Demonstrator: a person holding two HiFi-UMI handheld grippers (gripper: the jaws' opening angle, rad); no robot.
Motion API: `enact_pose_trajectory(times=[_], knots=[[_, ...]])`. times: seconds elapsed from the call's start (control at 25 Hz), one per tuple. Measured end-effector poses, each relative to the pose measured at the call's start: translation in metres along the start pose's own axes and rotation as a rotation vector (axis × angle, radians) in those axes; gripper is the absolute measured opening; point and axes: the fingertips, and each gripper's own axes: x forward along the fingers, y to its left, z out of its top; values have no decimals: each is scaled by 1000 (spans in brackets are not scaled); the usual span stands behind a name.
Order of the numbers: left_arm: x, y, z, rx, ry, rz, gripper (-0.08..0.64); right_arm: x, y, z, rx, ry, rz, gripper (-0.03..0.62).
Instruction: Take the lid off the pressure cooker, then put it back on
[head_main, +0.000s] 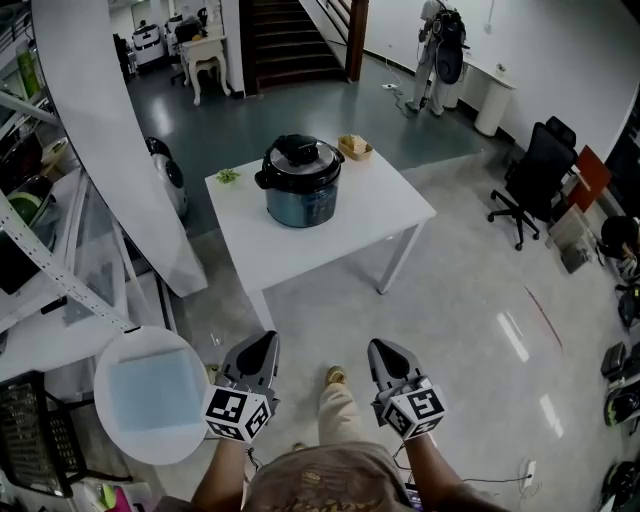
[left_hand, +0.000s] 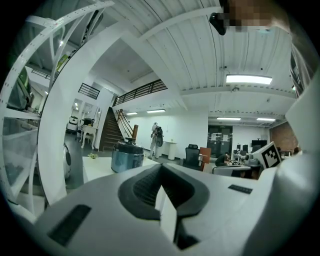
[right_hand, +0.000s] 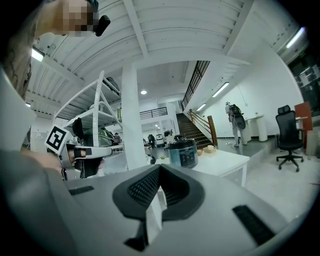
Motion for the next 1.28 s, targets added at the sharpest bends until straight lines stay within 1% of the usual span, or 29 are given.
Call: enact_pose_trajectory(times=[0.36, 0.68, 0.88, 1.12, 1.28], knots=[[84, 49, 24, -4, -15, 46, 5, 95, -46, 31, -18, -2, 75, -8], [162, 77, 45, -8, -6, 92, 5, 165, -99, 59, -18, 14, 134, -8], [208, 95, 57, -4, -18, 132, 5, 207, -132, 73, -23, 17, 176, -8], [243, 109, 66, 3, -31, 175, 5, 245, -155, 80, -27, 26, 232, -8], [258, 121, 71, 5, -31, 191, 5, 265, -163, 83, -25, 30, 250, -8]])
